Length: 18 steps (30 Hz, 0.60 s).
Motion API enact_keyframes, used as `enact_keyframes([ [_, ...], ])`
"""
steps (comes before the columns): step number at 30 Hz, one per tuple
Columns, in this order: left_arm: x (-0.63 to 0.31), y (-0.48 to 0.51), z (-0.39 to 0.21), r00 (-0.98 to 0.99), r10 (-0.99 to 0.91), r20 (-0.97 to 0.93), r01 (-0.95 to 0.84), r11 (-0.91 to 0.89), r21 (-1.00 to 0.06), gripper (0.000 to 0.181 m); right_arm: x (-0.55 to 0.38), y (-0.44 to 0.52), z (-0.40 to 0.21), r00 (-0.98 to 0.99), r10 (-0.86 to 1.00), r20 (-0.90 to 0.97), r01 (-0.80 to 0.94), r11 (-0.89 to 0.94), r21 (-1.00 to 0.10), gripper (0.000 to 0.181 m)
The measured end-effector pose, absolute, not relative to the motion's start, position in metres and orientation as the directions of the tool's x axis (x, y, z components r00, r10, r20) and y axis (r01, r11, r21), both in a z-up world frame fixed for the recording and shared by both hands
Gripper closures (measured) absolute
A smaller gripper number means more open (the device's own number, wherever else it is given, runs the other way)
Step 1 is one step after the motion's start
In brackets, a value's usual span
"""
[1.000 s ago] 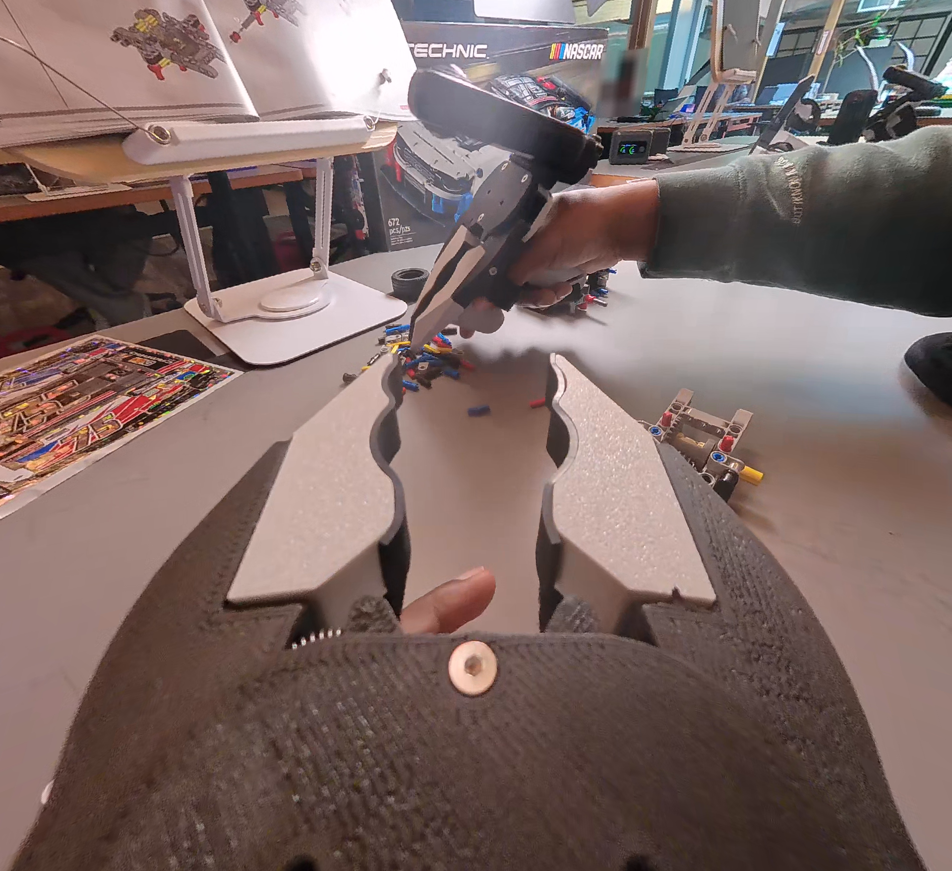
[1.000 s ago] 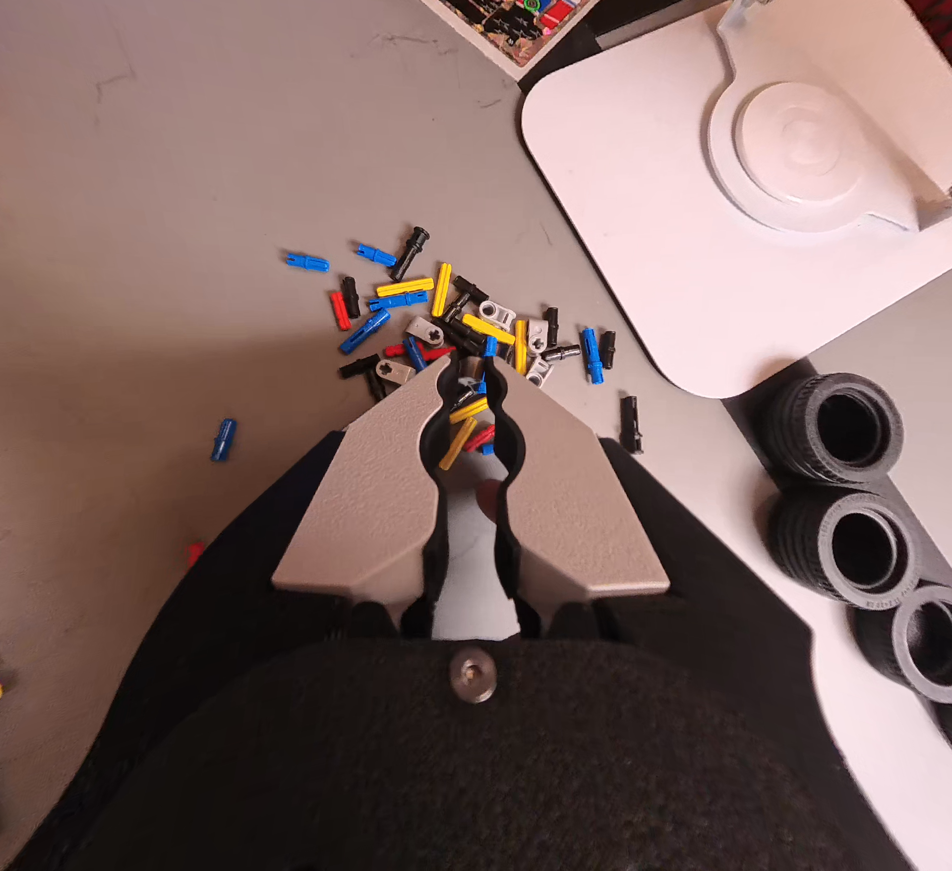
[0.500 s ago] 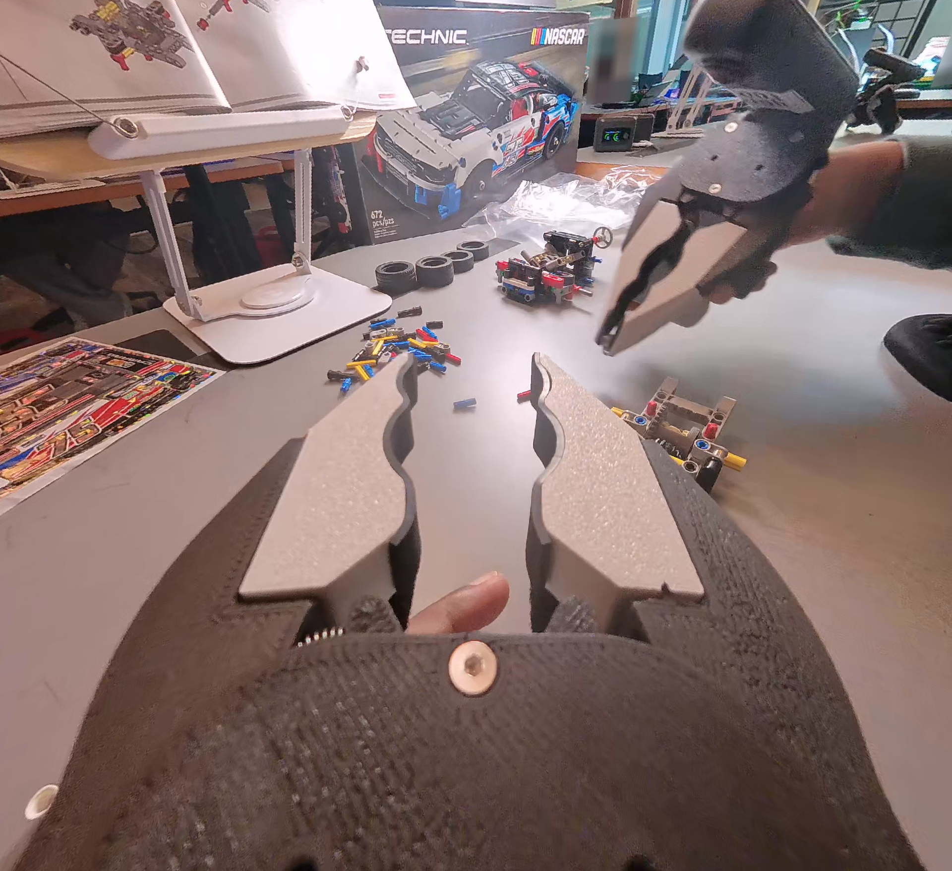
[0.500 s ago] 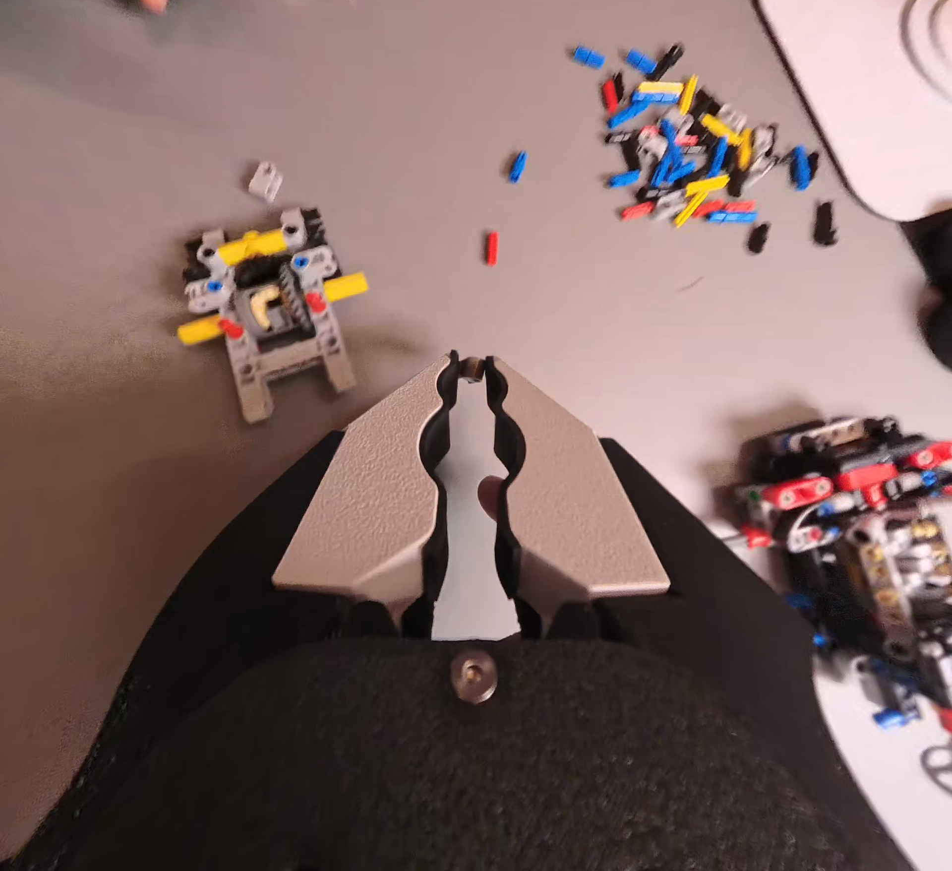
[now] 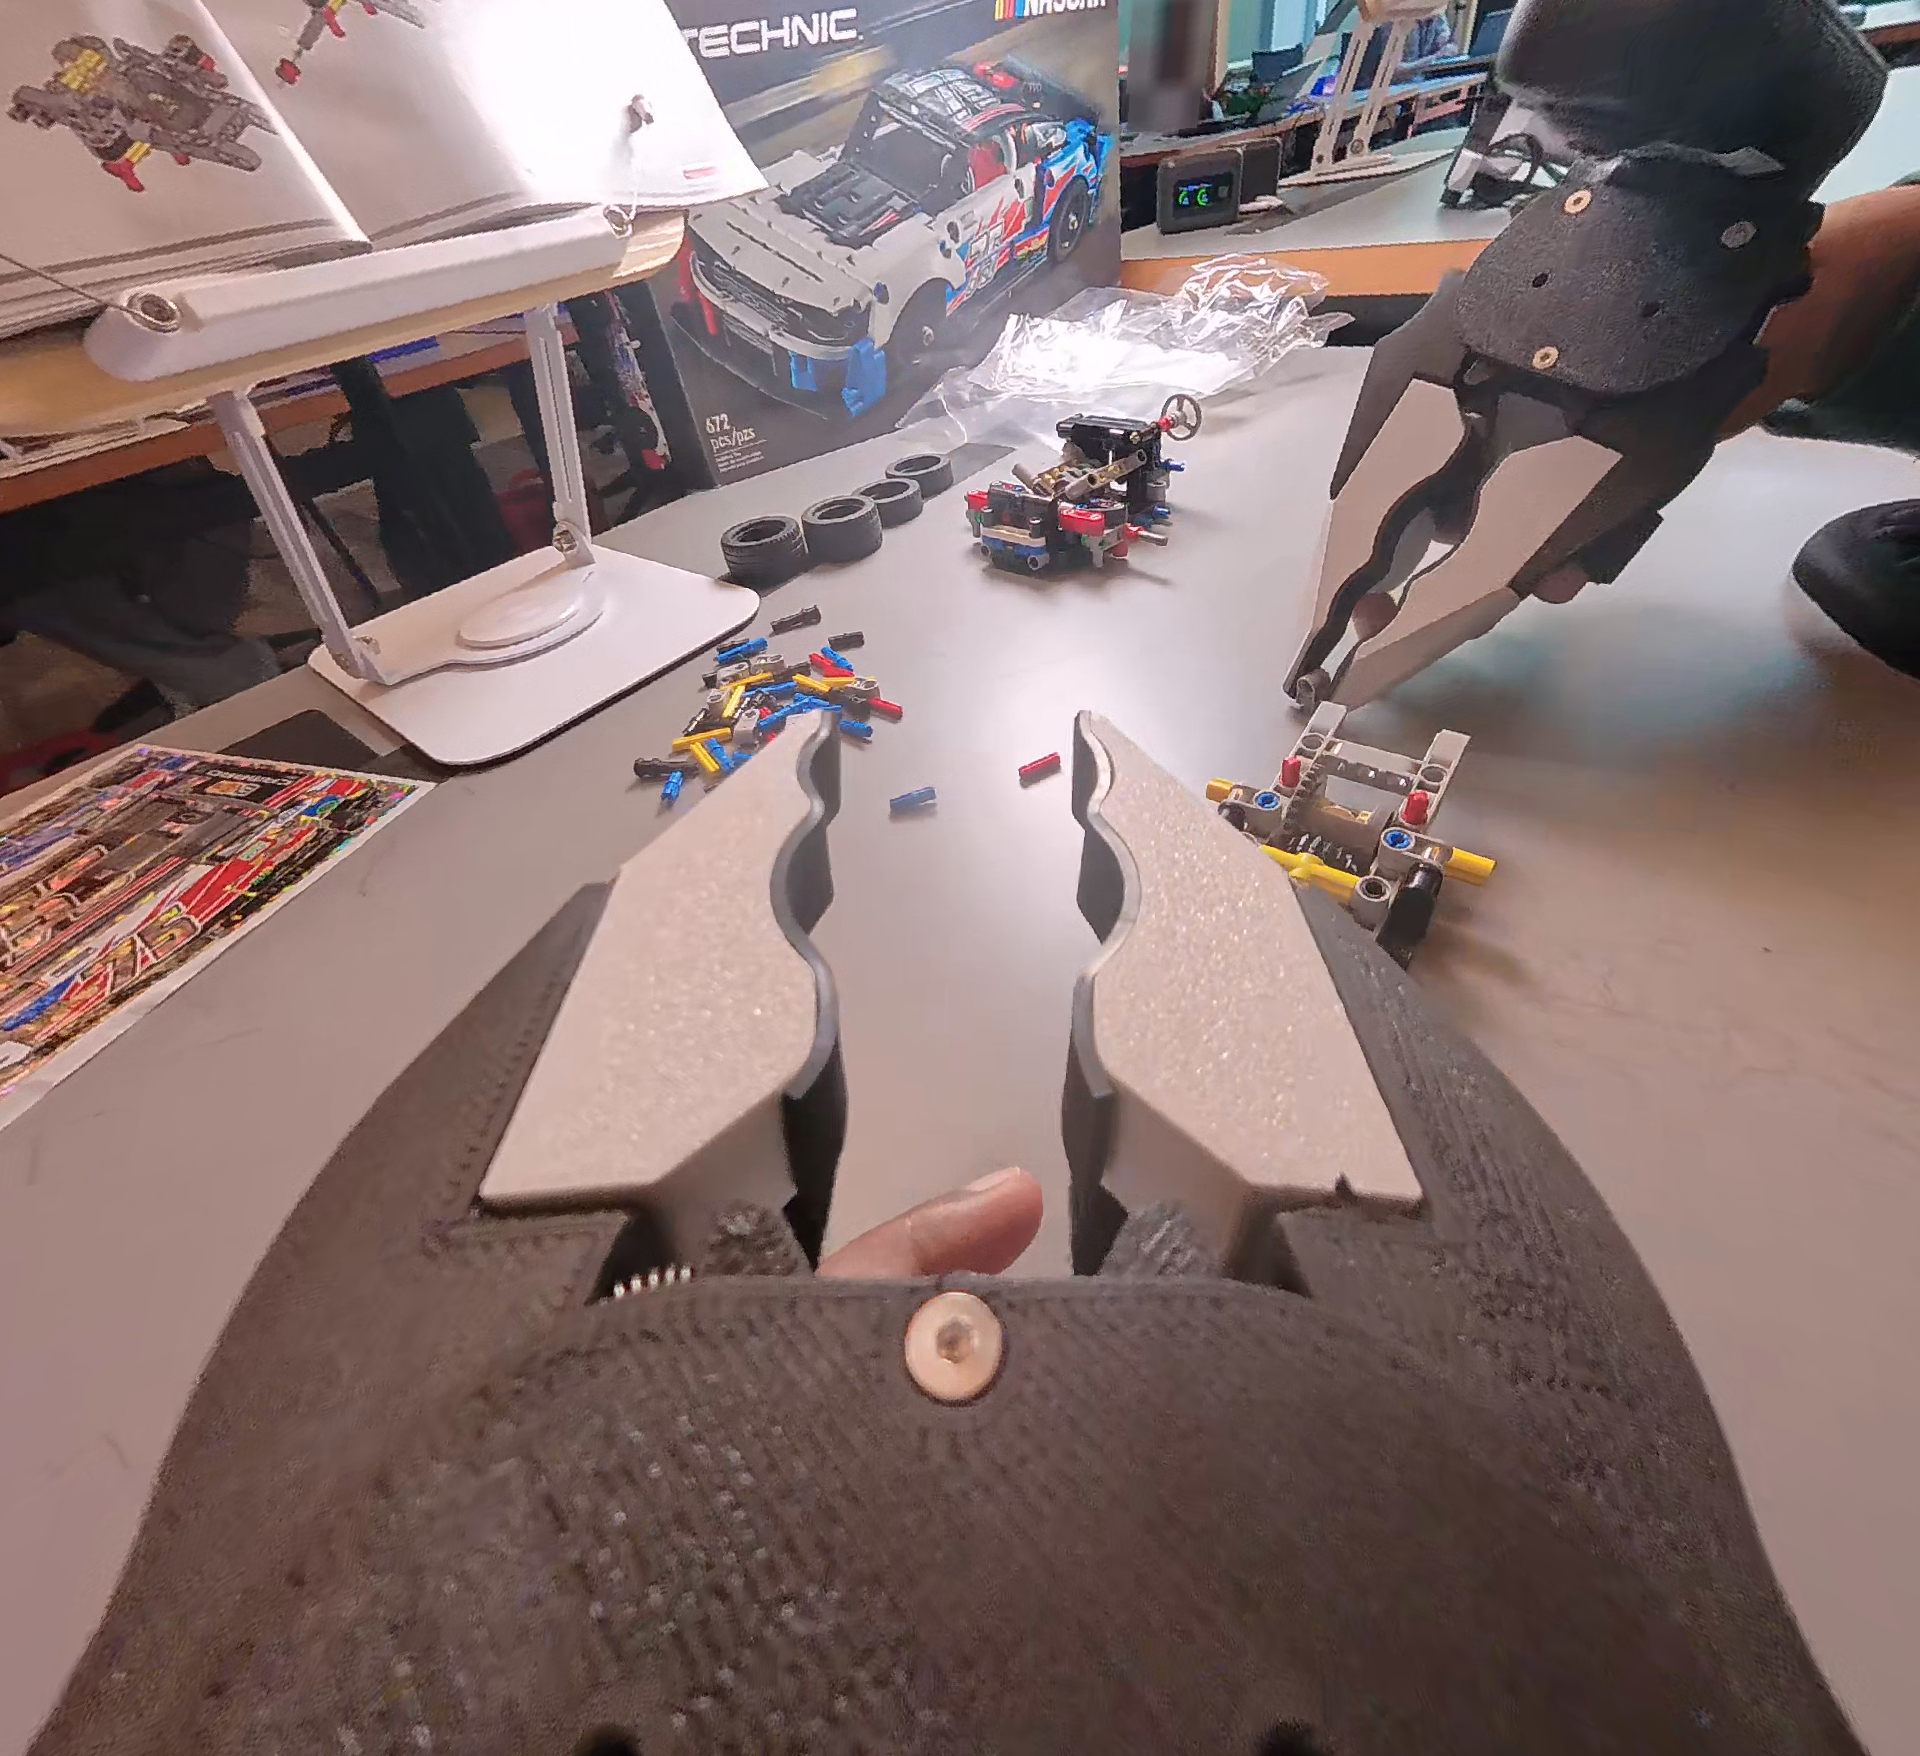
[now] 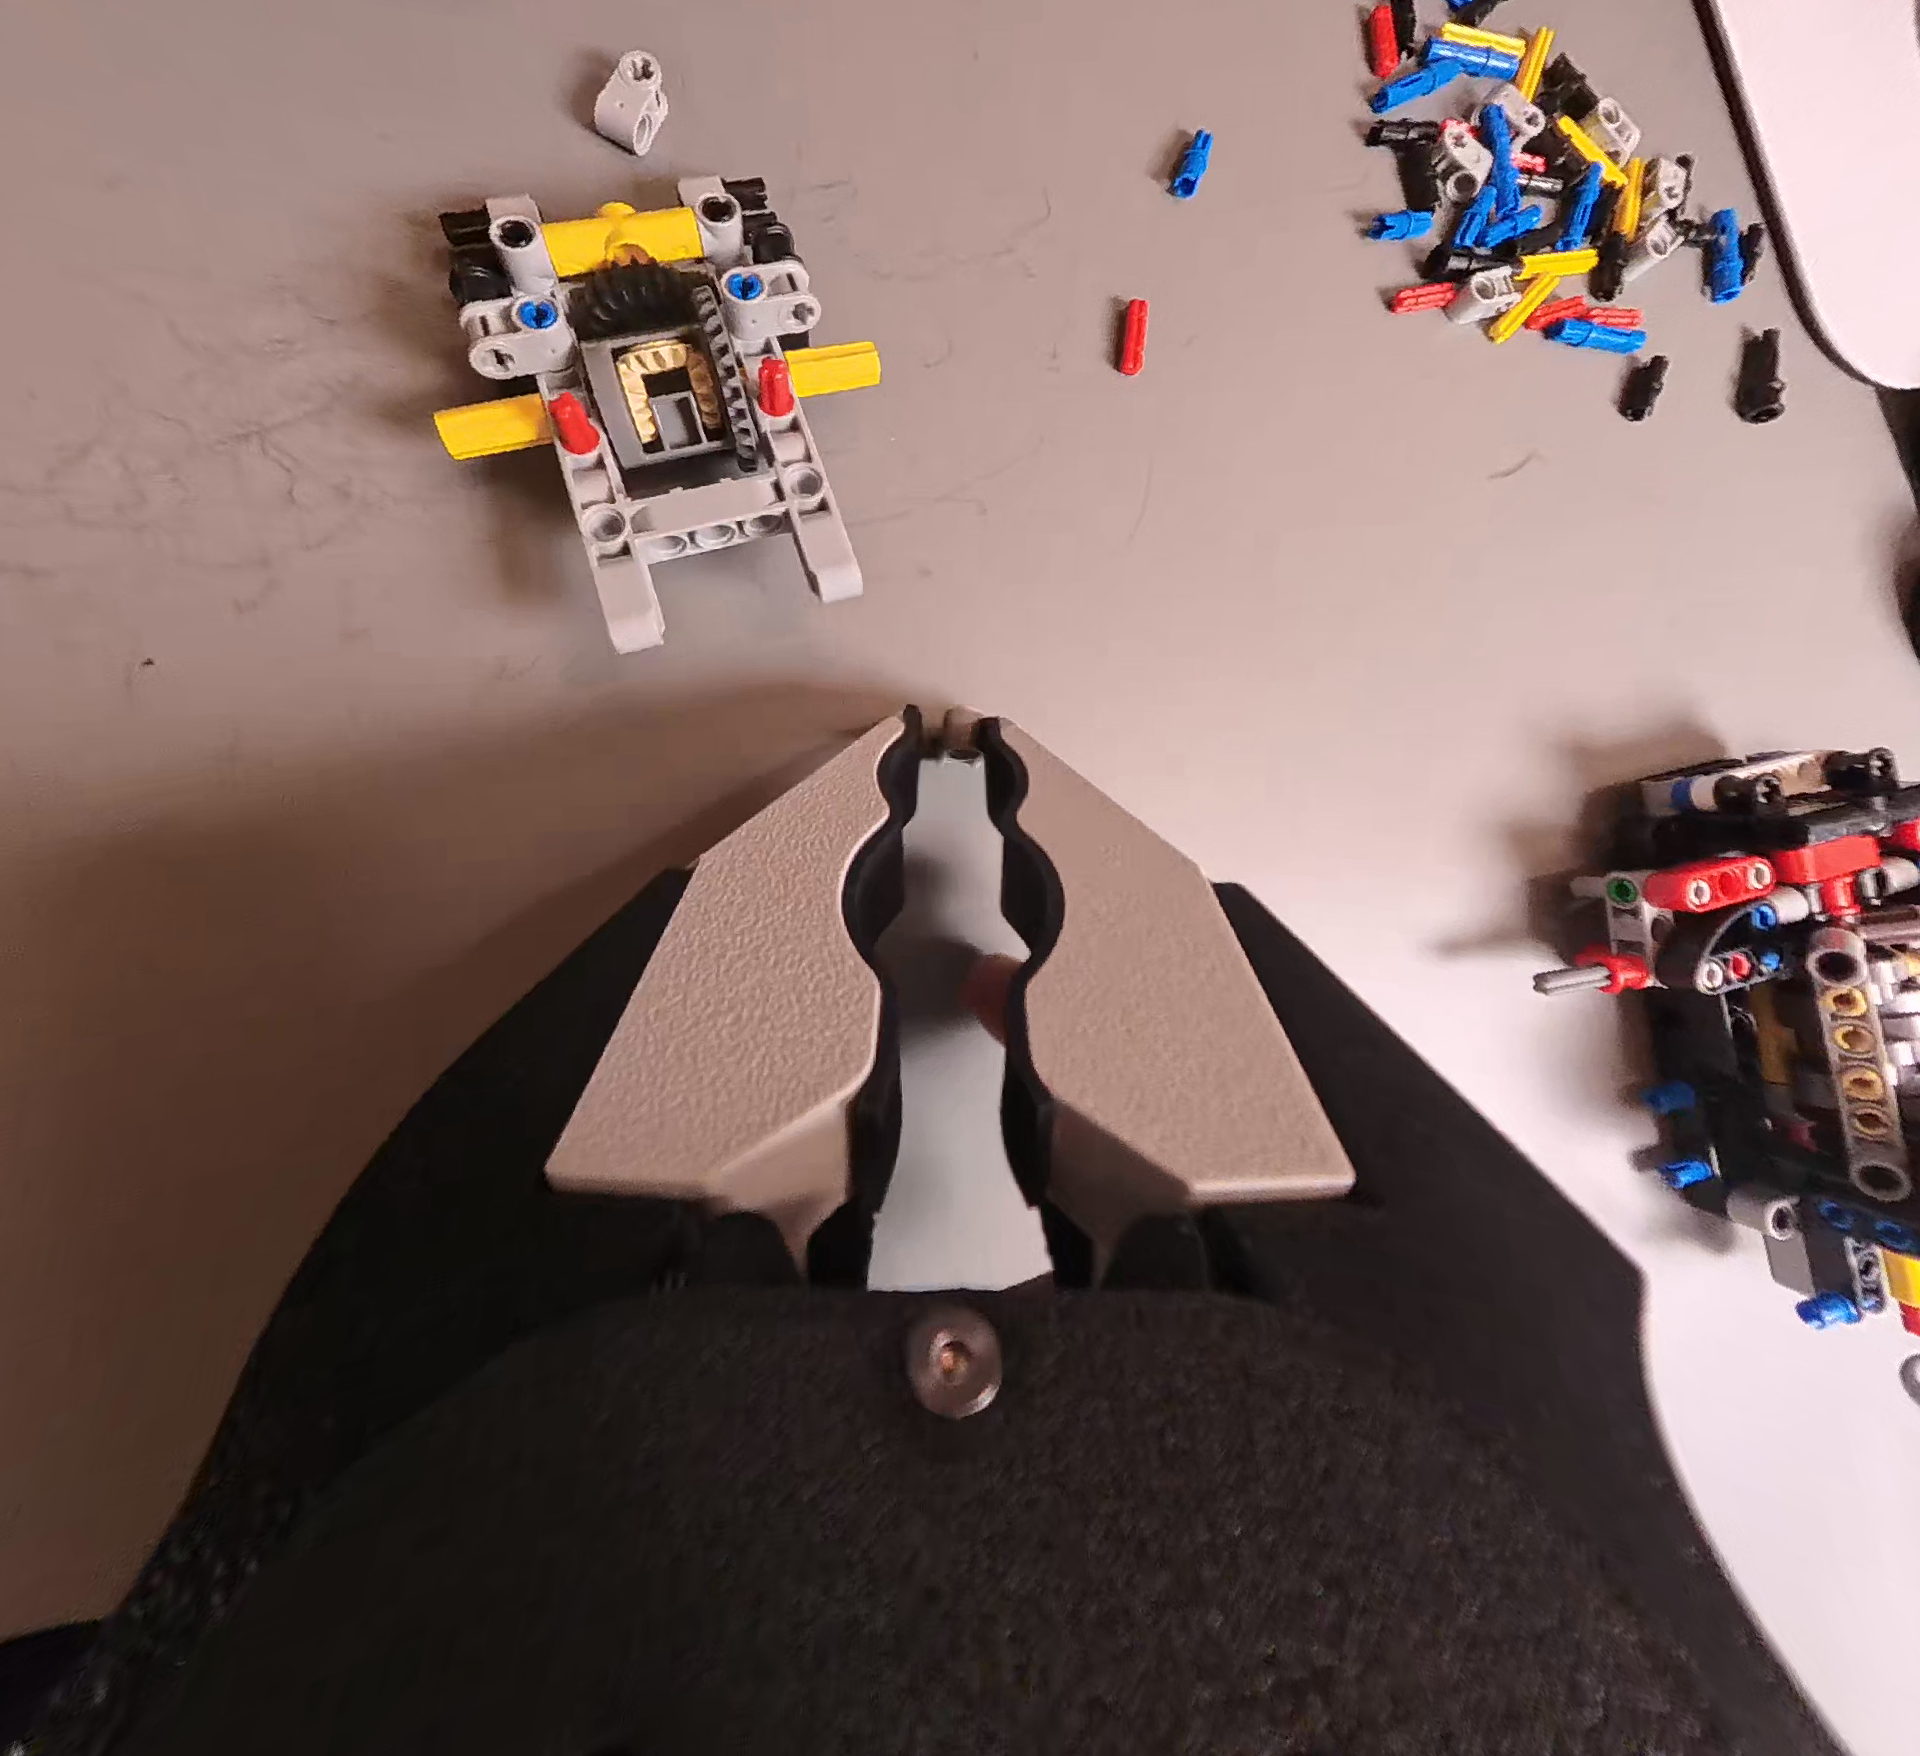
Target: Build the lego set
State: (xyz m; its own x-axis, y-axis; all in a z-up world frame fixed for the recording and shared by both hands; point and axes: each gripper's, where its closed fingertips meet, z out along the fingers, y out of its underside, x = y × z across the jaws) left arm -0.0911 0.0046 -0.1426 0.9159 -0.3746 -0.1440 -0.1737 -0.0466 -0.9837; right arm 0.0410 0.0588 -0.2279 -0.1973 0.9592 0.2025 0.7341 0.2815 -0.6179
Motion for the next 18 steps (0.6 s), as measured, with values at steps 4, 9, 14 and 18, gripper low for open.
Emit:
enact_keyframes([
  [4, -0.089, 0.006, -0.146, 0.911, -0.383, -0.154, -0.193, -0.066, -0.979, 0.128, 0.042, 0.056, -0.217, -0.186, 0.966, 0.178, 0.677, 0.257, -0.69, 0.161],
  [9, -0.082, 0.003, -0.151, 0.886, -0.438, -0.154, -0.213, -0.087, -0.973, 0.129, 0.04, 0.036, -0.189, -0.243, 0.962, 0.123, 0.552, 0.242, -0.798, 0.159],
  [14, -0.065, -0.005, -0.162, 0.819, -0.549, -0.167, -0.27, -0.113, -0.956, 0.129, 0.036, 0.008, -0.199, -0.35, 0.93, 0.11, 0.55, 0.299, -0.78, 0.137],
  [18, -0.052, -0.012, -0.17, 0.76, -0.616, -0.207, -0.342, -0.109, -0.933, 0.127, 0.026, 0.007, -0.208, -0.333, 0.938, 0.099, 0.561, 0.282, -0.779, 0.122],
])
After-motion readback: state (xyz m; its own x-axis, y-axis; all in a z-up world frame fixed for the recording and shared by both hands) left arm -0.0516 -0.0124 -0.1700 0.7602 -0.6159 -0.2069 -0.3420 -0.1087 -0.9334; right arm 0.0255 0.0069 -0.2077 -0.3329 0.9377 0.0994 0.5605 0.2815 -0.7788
